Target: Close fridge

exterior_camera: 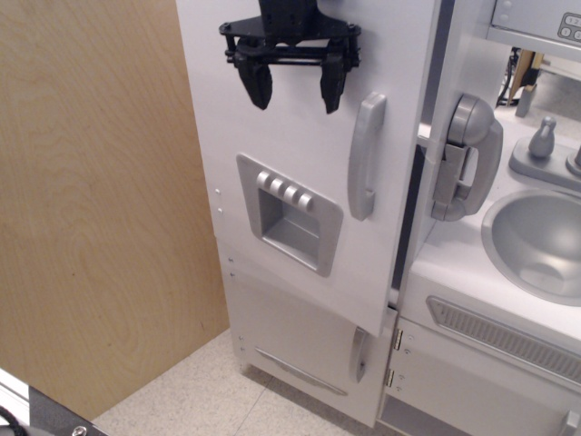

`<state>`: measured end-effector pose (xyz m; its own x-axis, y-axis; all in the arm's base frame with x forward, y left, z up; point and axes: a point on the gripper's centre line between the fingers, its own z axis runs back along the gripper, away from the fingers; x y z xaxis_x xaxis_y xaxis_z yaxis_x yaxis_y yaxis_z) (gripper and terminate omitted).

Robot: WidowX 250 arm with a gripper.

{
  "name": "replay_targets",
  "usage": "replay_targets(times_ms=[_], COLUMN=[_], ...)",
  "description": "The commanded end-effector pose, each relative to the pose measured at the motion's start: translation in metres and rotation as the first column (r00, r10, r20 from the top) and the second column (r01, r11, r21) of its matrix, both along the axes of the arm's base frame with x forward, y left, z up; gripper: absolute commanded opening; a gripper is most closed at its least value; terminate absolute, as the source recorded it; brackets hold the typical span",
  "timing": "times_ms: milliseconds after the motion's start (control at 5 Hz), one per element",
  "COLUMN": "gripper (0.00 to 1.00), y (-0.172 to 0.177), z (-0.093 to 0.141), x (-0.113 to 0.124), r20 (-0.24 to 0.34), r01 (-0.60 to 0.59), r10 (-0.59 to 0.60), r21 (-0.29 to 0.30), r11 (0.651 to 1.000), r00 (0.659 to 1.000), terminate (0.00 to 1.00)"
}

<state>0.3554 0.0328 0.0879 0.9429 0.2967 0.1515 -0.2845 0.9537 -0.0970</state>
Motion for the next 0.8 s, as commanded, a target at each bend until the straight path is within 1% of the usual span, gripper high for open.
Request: replay_targets(times_ms=[0, 400, 600], gripper=[1.00, 1.00, 1.00], y=[0.0069, 0.0094, 0.0082], z=[0.0225, 0.0277, 0.0293], x=[0.0150, 0.0240, 0.0247], r20=[0.063, 0.061, 0.066], r01=[-0.028, -0.047, -0.045], r10=[0.028, 0.050, 0.048], r21=[-0.010, -0.038, -0.041], r11=[1.000, 0.998, 0.998], r00=[0.998, 0.997, 0.997], terminate=[0.00, 0.00, 0.00])
